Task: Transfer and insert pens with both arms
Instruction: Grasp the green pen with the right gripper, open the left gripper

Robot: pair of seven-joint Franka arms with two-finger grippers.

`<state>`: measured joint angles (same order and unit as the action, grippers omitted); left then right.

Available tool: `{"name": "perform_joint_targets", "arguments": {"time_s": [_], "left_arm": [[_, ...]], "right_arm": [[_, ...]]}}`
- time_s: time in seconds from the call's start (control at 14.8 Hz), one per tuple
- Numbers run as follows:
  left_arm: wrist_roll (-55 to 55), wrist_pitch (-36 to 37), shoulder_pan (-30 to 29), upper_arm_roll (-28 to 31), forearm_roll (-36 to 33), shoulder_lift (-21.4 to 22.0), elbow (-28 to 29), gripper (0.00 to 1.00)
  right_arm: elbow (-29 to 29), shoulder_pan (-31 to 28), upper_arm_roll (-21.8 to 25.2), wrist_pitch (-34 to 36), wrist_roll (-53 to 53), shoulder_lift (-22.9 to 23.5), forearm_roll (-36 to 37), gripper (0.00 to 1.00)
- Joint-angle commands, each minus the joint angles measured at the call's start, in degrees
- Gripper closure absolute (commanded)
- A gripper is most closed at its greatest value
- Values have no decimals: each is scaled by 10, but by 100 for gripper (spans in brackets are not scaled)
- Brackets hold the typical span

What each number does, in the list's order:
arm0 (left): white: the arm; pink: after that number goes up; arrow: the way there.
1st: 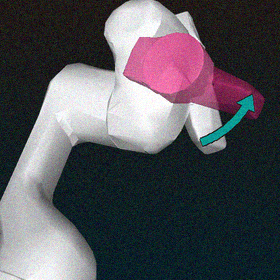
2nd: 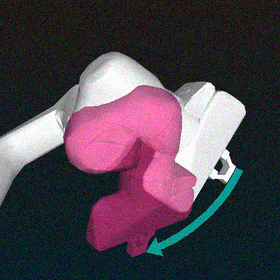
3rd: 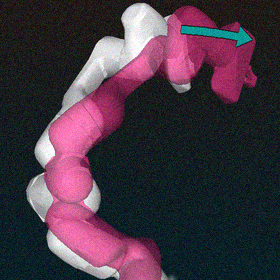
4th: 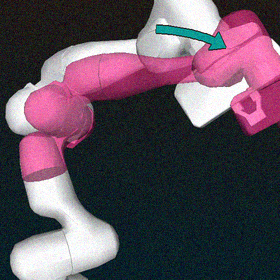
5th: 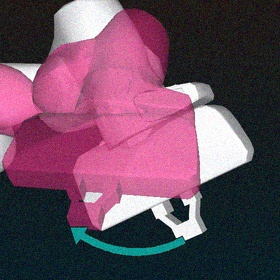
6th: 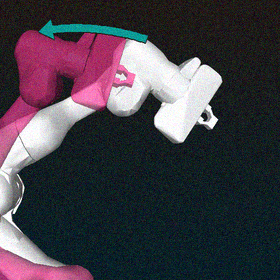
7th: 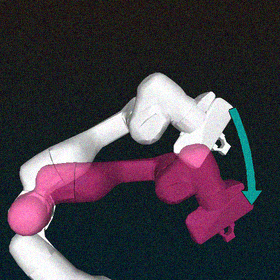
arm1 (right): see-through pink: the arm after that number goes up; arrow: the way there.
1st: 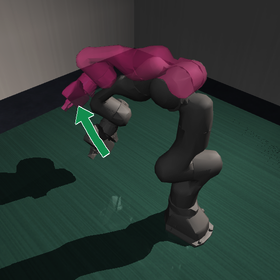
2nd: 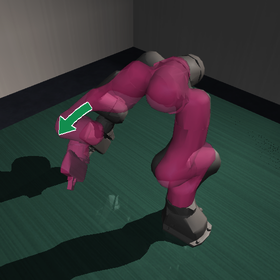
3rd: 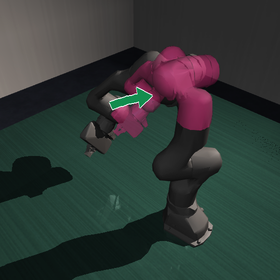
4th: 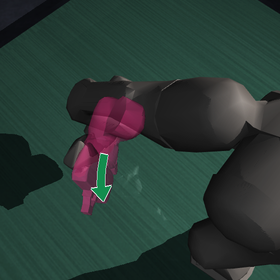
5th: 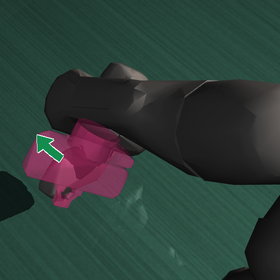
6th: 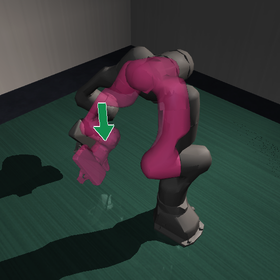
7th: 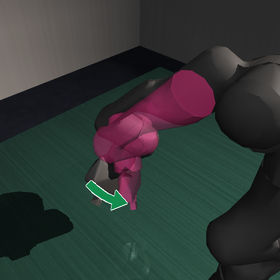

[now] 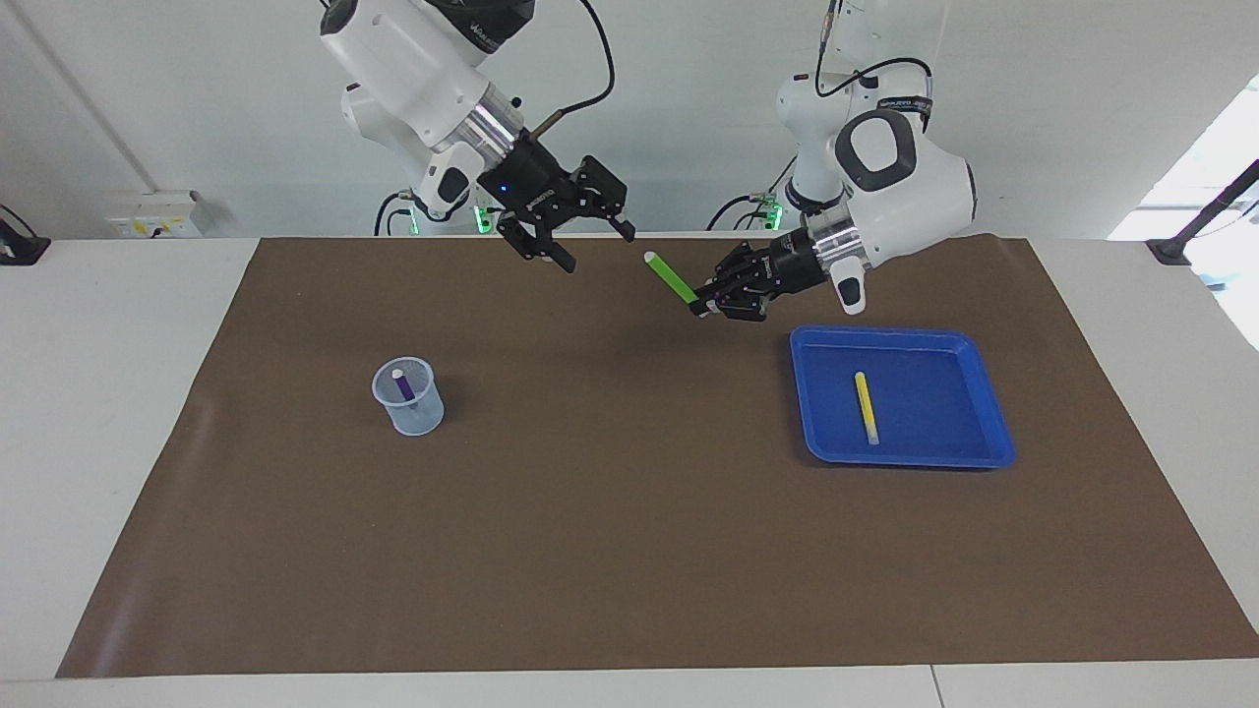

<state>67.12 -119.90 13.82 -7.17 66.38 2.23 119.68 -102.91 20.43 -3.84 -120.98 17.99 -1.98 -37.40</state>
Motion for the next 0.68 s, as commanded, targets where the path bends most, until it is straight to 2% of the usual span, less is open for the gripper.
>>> {"name": "perform_joint_targets", "arguments": {"time_s": [0.0,0.41,0.61], "left_arm": [[11,-34,16,4,20,19,28,100],[11,-37,20,4,25,20,28,100],[11,-42,20,4,32,20,28,100]], "right_arm": [[-15,23,2,-19,6,4,-14,0],[-15,55,2,-110,3,53,-13,0],[-16,61,2,-104,4,54,-12,0]]}}
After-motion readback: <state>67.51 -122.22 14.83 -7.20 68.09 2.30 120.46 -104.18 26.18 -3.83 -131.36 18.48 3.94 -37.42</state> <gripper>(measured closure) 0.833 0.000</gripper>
